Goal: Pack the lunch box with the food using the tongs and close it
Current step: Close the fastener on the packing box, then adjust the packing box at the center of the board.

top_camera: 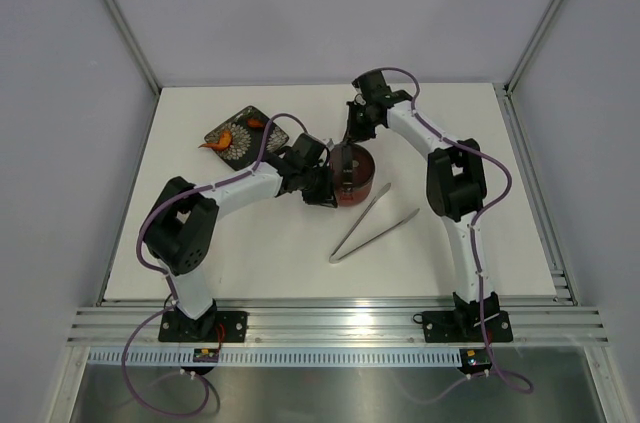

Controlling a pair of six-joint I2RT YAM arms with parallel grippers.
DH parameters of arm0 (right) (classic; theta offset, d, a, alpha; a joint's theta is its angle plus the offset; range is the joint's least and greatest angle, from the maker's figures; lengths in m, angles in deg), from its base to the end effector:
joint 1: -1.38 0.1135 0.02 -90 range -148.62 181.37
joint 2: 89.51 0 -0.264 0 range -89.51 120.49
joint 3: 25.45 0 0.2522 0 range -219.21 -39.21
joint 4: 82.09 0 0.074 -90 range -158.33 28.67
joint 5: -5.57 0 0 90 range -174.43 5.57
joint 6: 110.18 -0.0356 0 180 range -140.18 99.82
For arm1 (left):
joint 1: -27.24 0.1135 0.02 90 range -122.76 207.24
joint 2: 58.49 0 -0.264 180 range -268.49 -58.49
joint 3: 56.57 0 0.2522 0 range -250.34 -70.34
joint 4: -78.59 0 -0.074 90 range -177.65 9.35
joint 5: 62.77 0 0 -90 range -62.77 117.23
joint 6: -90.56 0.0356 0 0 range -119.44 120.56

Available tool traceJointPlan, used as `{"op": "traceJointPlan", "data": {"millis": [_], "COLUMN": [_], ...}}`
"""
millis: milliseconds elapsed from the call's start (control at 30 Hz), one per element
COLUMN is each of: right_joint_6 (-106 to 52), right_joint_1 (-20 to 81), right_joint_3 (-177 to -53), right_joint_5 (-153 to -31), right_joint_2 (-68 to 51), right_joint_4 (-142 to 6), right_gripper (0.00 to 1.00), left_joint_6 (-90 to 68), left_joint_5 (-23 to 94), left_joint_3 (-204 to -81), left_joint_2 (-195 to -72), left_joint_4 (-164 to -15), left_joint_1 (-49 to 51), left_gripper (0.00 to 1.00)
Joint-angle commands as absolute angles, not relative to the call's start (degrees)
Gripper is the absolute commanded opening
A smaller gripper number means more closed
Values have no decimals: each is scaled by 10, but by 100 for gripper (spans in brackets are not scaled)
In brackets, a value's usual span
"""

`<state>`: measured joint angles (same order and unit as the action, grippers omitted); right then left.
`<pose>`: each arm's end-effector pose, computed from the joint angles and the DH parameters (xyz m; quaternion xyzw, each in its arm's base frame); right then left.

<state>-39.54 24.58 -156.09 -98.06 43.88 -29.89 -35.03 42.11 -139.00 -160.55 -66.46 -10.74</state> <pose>0.4706 0.2108 0.2043 -0.0674 0.9451 0.2140 0.2375 0.2904 -0.2383 0.1986 0.0591 0.9436 -0.2794 0.1677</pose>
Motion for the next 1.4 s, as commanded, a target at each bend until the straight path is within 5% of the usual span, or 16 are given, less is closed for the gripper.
{"op": "traceJointPlan", "data": {"millis": [0, 833, 1033, 1367], "right_joint_6": [-410, -480, -496, -551], "right_joint_1": [249, 196, 182, 287], "right_joint_3": [-1526, -1542, -1449, -1131], "right_joint_5": [-1043, -902, -848, -767], "right_joint_2": [394, 300, 170, -64], "right_joint_4": [-268, -242, -252, -230], "right_gripper": [0, 6, 7, 5], "left_joint_6": [-353, -328, -317, -284], "left_joint_5": [372, 315, 350, 459], "left_joint_3": [-1421, -1427, -1456, -1766], "left_joint_2": [-1610, -1547, -1561, -1785], "left_joint_4": [-722, -666, -662, -607], "left_joint_1": [-103, -88, -25, 25], "left_gripper": [0, 0, 0, 0]}}
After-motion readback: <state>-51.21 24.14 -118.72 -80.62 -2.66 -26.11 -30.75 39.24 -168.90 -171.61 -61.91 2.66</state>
